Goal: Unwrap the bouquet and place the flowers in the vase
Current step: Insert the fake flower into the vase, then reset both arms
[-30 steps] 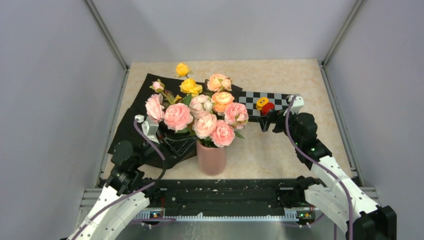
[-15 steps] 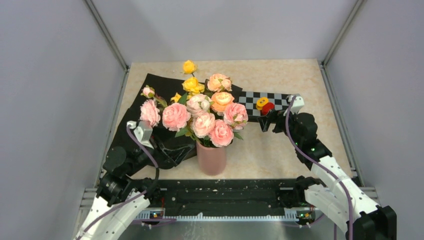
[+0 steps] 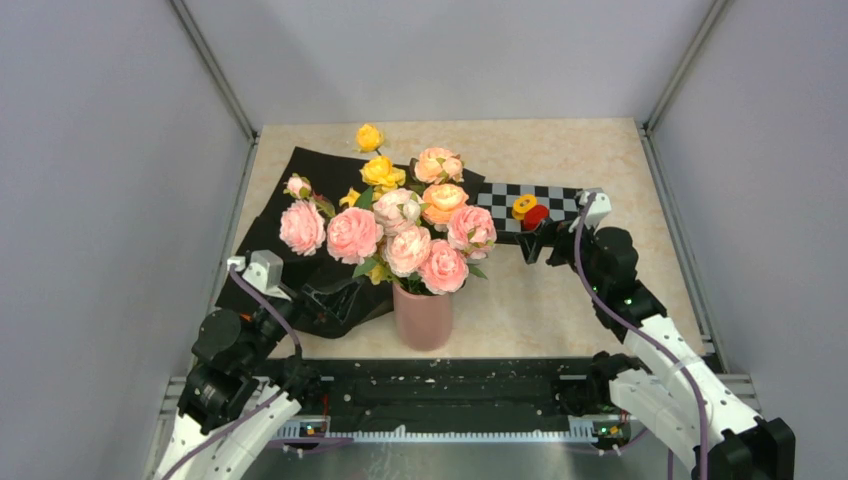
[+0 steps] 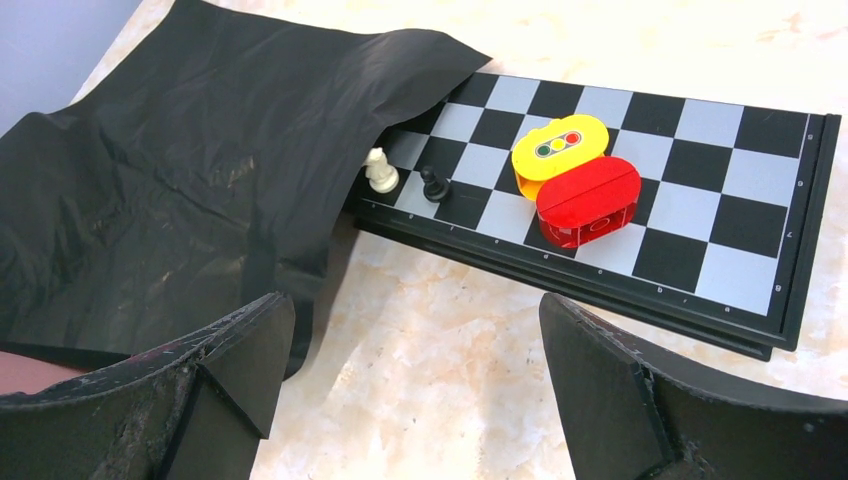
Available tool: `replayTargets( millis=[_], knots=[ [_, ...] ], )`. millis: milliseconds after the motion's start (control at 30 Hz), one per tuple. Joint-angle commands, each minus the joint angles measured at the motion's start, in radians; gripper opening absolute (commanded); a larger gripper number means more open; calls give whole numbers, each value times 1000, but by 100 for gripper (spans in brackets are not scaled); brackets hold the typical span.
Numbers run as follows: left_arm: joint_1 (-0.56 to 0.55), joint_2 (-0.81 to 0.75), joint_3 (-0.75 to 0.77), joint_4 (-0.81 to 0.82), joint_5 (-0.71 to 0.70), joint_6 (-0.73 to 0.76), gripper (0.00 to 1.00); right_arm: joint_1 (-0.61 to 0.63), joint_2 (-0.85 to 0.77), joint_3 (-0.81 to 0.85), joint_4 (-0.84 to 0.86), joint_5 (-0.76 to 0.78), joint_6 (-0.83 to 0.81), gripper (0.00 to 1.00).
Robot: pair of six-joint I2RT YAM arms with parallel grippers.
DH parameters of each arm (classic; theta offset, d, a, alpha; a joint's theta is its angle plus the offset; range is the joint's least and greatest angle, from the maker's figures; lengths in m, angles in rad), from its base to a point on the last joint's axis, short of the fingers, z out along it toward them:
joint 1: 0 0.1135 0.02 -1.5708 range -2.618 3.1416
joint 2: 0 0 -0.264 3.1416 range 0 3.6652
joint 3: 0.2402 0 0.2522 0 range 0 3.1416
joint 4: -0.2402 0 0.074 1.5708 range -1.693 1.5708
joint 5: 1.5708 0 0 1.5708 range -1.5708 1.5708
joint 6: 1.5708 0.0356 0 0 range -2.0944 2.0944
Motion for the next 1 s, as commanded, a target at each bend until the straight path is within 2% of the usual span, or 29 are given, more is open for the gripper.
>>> replayTargets(
  millis=[0, 167, 333, 600, 833, 967],
  knots=[
    [-2, -25, 31, -59, -225, 19, 99, -13, -27, 14, 25, -3, -9, 95],
    [-2, 1, 38, -88, -352, 0, 99, -13, -38, 35, 3, -10, -6, 95],
    [-2, 92, 61, -126, -443, -13, 99, -13, -45, 50, -37, 17, -11, 95],
    [1, 214, 83, -136, -536, -11, 99, -13, -32, 86, -111, 112, 4, 95],
    [74, 309, 89, -148, -518, -21, 99, -13, -43, 136, -180, 171, 17, 96],
    [255, 360, 83, -141, -358, -36, 99, -13, -58, 170, -225, 188, 22, 96]
  ],
)
